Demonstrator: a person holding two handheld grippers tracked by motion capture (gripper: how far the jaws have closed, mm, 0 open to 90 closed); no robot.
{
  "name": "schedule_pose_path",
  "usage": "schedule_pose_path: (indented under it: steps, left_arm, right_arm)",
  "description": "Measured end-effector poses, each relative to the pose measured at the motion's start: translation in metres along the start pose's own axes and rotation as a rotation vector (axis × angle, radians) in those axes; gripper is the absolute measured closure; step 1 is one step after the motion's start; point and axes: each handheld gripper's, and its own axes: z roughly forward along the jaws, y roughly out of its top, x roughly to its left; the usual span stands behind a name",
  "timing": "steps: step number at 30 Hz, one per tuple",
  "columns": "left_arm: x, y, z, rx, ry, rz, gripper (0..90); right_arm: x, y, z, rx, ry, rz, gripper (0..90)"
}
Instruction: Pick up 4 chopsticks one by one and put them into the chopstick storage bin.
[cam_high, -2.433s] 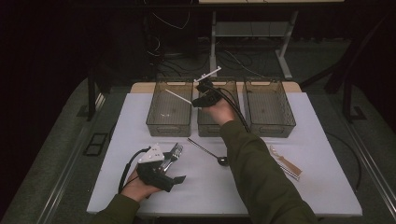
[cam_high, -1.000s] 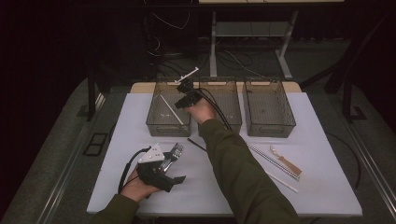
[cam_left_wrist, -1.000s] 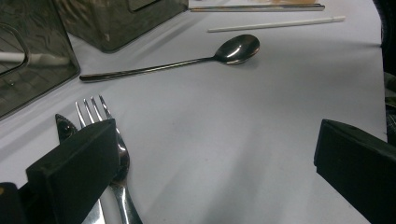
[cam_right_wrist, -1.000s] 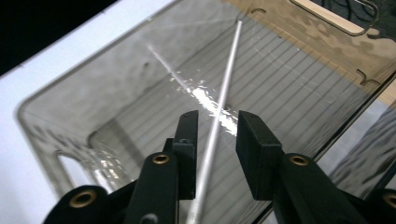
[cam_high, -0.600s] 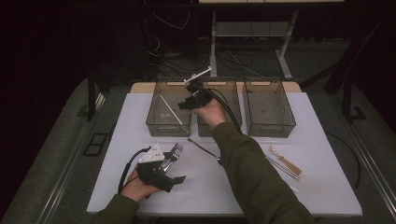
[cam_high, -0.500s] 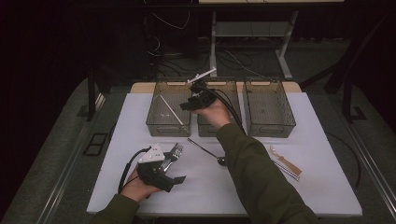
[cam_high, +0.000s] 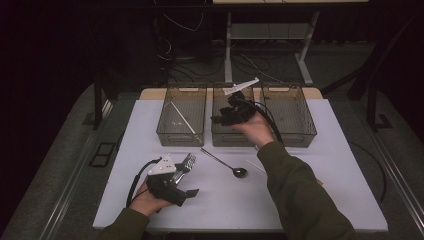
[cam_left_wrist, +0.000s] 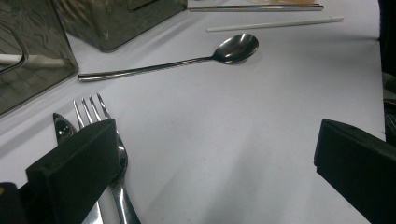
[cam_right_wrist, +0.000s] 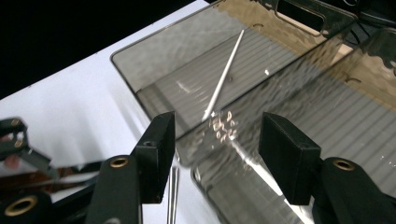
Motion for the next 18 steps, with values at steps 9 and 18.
schedule_pose_path:
  steps: [9,18]
  left_arm:
    - [0.001,-0.001,-0.003,-0.008,0.012,-0.002,0.0]
    - [0.001,0.000,-0.004,-0.008,0.006,0.010,0.0]
  right_arm:
    - [-0.008,-0.025,-0.025,-0.003,0.001,-0.015,44.3]
    - [-0.013,-0.049,-0.046,-0.027,0.008,-0.034,43.7]
